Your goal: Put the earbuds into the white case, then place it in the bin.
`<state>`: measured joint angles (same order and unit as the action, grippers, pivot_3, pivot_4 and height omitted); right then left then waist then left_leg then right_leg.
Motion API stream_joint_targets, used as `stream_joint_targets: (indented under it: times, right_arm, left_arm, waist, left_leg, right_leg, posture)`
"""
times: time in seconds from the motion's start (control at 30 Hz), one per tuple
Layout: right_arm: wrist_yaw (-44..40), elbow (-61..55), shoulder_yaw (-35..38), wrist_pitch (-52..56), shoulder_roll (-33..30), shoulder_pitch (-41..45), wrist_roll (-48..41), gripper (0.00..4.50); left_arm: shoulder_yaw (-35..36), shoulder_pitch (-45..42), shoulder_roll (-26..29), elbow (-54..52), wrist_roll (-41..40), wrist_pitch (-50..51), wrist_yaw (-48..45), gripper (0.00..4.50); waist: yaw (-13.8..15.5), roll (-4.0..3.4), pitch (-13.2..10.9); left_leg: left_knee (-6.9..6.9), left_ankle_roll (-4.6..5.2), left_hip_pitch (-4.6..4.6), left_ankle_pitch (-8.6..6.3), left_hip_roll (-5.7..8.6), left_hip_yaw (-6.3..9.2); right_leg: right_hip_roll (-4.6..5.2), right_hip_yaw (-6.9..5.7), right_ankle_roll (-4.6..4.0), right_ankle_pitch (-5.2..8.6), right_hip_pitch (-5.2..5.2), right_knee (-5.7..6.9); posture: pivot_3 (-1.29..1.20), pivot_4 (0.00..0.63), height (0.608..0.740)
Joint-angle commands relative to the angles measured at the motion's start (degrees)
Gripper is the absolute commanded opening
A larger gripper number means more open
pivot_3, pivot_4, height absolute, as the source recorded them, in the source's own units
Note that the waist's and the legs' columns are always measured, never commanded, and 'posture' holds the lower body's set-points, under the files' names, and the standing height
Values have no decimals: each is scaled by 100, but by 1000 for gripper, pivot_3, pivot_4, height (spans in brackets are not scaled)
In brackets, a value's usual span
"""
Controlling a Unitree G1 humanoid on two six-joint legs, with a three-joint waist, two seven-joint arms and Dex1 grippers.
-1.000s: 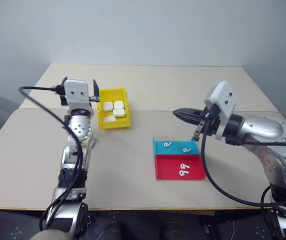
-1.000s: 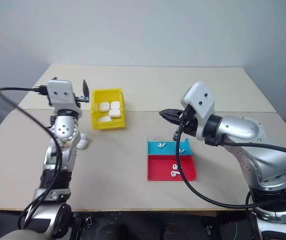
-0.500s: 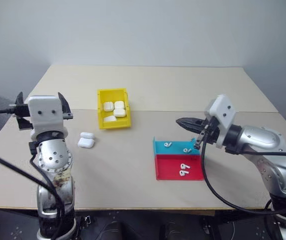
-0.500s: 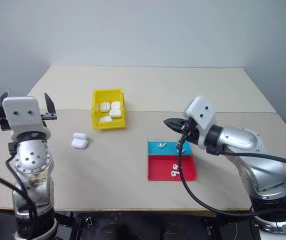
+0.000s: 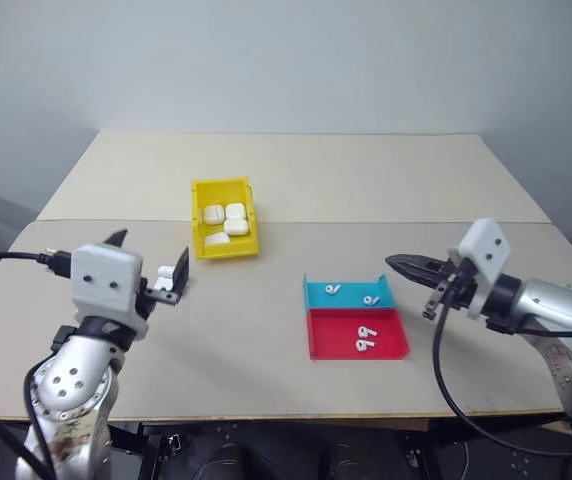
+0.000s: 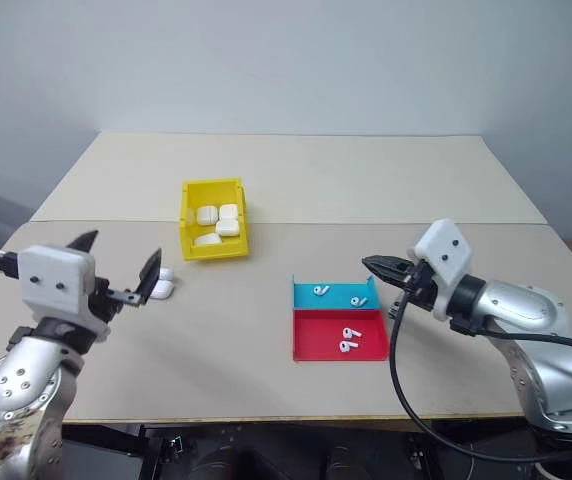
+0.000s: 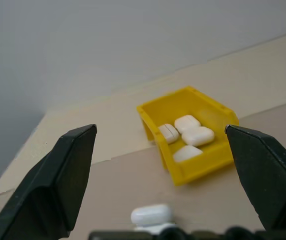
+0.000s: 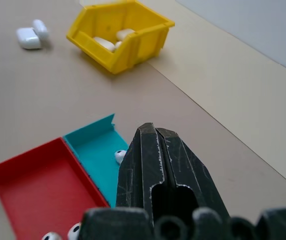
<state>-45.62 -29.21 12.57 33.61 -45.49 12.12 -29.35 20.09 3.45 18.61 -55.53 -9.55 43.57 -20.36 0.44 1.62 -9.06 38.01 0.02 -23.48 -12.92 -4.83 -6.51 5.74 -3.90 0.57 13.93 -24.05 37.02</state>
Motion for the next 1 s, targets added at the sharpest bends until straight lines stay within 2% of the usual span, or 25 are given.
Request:
stream_joint_targets:
  times: [0.03,0.1,0.2,0.47,0.7,1.0]
  right_arm:
    - [-312,-204,162,-228,-178,-144,-116,0]
    - [-379,-194,167,-354,-207,-238,-62,0]
    - [-508,-138,86,-665,-240,-382,142,0]
    - [-718,-383,-54,-796,-263,-478,75,0]
    - [-988,-173,-86,-758,-343,-181,-109,0]
    - [-1079,-32,-147,-749,-352,18,-93,0]
  left_arm:
    - [378,666,223,-447,-959,-762,-523,4484]
    - [463,1033,410,-447,-1293,-1097,-647,4484]
    - [656,1306,837,-446,-2164,-838,-1048,4484]
    - [598,997,1561,18,-3153,-791,-1323,4484]
    - [597,658,2069,378,-3457,-807,-1400,4484]
    - [746,573,2338,408,-3904,-676,-1232,4484]
  waist:
    - [-3,0,0]
    - [4,0,0]
    - [28,-2,2]
    - [19,-2,2]
    - [16,-2,3]
    - [19,-2,2]
  left_leg:
    - [0,1,1,-1,1,0]
    - [-2,4,0,-3,1,-1]
    - [-1,4,8,-3,1,-1]
    - [-5,4,8,-3,2,-1]
    - [-6,4,12,-3,1,-3]
    - [-7,3,10,-3,1,-6]
  right_leg:
    - [0,1,0,0,1,0]
    - [1,3,0,0,-1,-3]
    - [1,3,-1,1,5,-2]
    - [-1,7,-1,3,2,-2]
    - [-3,7,-2,3,4,-2]
    - [-2,8,-3,3,3,-3]
  posture:
    - [0,150,740]
    - [0,150,740]
    - [0,150,740]
    - [0,150,740]
    - [0,150,740]
    - [0,150,740]
